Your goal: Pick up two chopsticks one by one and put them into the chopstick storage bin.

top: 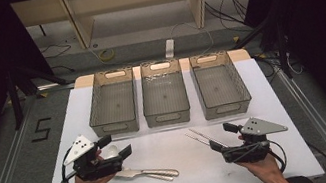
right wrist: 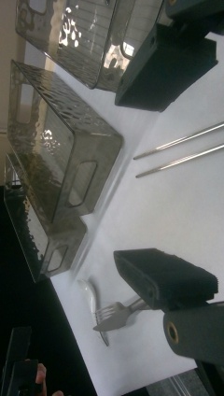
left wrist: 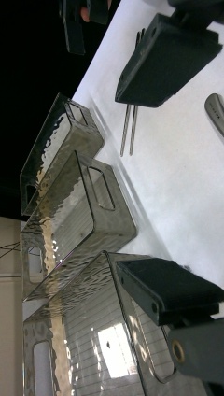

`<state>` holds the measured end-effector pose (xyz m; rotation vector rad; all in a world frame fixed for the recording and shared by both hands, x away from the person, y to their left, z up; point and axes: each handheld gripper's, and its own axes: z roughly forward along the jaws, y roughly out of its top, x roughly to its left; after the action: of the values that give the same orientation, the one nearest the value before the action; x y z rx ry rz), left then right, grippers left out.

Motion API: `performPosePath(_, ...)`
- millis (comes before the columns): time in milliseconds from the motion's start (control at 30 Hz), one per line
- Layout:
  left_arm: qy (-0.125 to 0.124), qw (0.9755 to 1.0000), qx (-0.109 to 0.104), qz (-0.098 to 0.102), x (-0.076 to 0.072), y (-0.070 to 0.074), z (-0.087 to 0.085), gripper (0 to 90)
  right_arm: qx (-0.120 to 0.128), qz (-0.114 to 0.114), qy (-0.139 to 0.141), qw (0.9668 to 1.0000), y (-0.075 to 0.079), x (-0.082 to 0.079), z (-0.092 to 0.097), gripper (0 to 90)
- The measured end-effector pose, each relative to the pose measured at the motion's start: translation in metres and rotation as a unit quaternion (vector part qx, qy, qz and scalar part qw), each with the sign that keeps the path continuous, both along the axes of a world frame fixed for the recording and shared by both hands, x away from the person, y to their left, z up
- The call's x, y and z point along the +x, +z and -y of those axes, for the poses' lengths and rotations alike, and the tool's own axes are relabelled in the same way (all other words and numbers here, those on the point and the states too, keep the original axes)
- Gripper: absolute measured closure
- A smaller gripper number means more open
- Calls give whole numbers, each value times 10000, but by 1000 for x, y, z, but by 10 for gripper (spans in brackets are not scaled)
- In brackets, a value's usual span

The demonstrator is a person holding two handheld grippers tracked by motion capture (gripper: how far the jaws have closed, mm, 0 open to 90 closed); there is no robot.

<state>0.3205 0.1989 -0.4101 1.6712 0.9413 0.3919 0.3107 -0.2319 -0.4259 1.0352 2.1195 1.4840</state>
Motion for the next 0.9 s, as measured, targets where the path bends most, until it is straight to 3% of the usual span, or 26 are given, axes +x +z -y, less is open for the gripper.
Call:
performPosePath(300,14,10000,3,-12,0,0,0,155,-186,-75,129,9997,6,3,-1,215)
performPosePath(500,25,10000,8,-28,1,0,-1,155,-786,-231,307,9962,19,12,-2,231)
performPosePath(533,31,10000,3,-28,1,0,-1,155,-1080,-427,448,9922,23,18,-3,217)
performPosePath(667,35,10000,6,-26,1,0,-1,155,-1788,-766,546,9794,26,29,-5,227)
performPosePath(700,36,10000,8,-27,1,0,-2,155,-1788,-766,546,9794,26,29,-5,227)
performPosePath(733,43,10000,12,-24,1,0,-2,155,-2028,-904,594,9732,27,34,-5,245)
performPosePath(833,56,10000,-10,-27,2,0,-2,155,-2256,-1093,605,9662,30,40,-4,256)
performPosePath(900,51,10000,-10,-27,2,0,-2,155,-2497,-1208,591,9589,31,45,-3,261)
